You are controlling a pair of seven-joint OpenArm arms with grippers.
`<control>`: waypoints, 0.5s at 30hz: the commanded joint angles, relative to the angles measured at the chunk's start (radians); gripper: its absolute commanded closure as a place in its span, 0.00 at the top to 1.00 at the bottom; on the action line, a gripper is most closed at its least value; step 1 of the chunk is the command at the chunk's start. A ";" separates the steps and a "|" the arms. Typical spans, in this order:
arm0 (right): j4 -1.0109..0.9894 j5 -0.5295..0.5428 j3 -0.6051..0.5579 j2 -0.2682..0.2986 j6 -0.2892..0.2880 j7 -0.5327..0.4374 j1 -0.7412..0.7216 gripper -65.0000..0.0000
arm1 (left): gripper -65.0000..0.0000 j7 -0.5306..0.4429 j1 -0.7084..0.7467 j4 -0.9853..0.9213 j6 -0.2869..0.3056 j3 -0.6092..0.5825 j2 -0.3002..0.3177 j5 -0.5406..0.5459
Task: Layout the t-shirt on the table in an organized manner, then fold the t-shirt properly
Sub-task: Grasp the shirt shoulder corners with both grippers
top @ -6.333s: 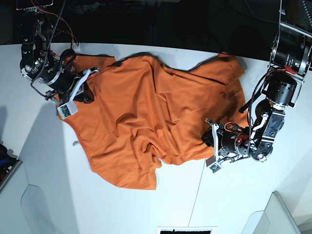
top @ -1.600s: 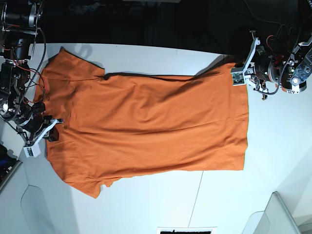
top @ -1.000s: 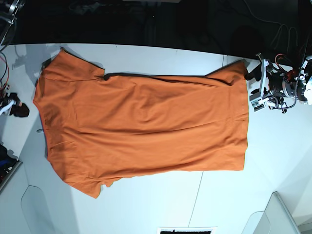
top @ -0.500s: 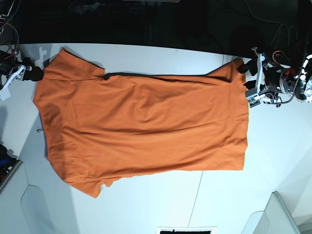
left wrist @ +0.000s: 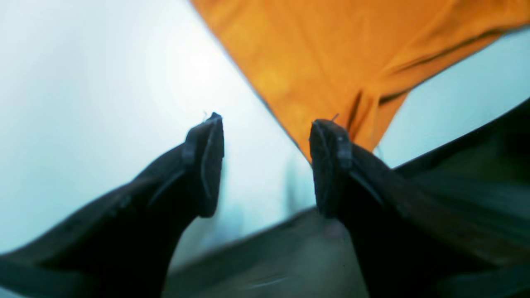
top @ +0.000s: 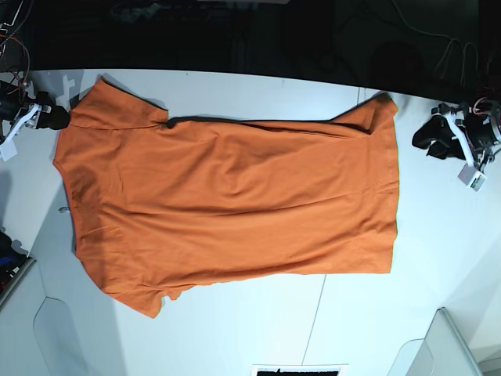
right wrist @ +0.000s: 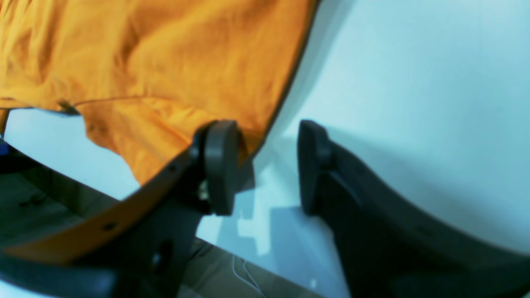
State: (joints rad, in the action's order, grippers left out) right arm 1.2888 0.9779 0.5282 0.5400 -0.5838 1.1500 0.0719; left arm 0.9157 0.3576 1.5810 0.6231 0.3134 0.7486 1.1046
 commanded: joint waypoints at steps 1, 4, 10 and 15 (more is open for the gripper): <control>0.014 0.013 0.009 0.027 -0.008 -0.002 -0.008 0.38 | 0.54 -0.004 0.016 0.003 0.034 0.036 -0.001 0.060; 0.014 0.013 0.009 0.027 -0.008 0.003 -0.008 0.38 | 0.54 0.014 0.080 0.001 0.074 0.081 -0.066 0.137; 0.014 0.014 0.008 0.008 -0.008 0.014 -0.008 0.38 | 0.54 0.017 0.125 0.001 0.075 0.082 -0.170 0.152; 0.014 0.014 0.006 -0.027 -0.008 0.015 -0.008 0.38 | 0.54 0.016 0.125 0.001 0.075 0.081 -0.225 0.152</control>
State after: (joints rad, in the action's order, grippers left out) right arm 1.2903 0.9928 0.5293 0.4976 -0.5838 1.1591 0.0689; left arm 0.9455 0.4839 1.5684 0.6857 0.3855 0.5083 1.2312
